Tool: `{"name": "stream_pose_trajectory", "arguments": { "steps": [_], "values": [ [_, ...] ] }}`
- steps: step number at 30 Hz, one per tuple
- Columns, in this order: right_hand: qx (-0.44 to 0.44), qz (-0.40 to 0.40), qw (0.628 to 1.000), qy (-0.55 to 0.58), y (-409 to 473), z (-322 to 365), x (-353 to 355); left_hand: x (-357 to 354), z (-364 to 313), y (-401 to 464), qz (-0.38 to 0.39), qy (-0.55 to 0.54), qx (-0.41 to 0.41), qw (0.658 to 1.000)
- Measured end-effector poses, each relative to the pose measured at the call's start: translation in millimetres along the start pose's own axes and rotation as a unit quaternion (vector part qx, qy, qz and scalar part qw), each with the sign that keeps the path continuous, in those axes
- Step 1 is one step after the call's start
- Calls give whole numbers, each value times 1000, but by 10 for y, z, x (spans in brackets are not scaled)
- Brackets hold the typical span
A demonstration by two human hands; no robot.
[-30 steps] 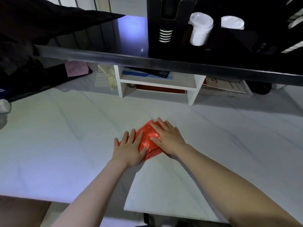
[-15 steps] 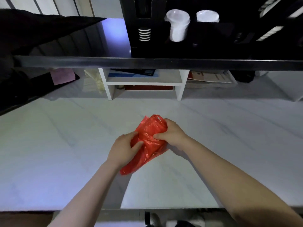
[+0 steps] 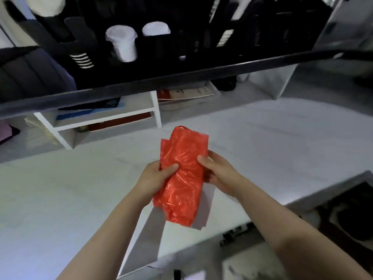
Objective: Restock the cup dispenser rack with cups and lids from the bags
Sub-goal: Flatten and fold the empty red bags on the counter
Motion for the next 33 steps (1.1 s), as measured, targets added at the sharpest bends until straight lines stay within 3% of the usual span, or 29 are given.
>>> {"name": "stream_pose_trajectory", "arguments": {
  "steps": [4,9,14,17,21,24,27,33],
  "values": [
    [91,-132,983,-94,-706,297,938,-1058,-187,19,31,62,-43,997],
    [215,-246,911,-251,-1836,687,1980,-2639,-304,-306,91,102,-111,984],
    [147,-250,919,-267,-2912,598,2814,-4037,-281,-825,203,138,-196,950],
    [108,-335,885,-304,-3680,516,3326,-4922,-92,-1258,314,161,-223,909],
    [58,-521,784,-333,-4875,449,3779,-5923,311,-1883,444,278,-234,819],
    [21,-593,740,-319,-5671,288,3894,-6520,605,-2377,489,346,-285,749],
    [14,-656,692,-301,-6375,77,3836,-6965,928,-2856,533,371,-295,701],
    [13,-815,569,-109,-7610,-512,3583,-7547,1428,-3795,656,344,-267,616]
  ]
}}
Point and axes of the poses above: each hand's wrist, its own y-axis towards the middle knuckle, its own x-axis out of the back of the hand, z = x × y, the point moved 7 cm from there along y, towards the middle knuckle, and after that the axes turned 10 degrees about x, right-handed, at the moved point
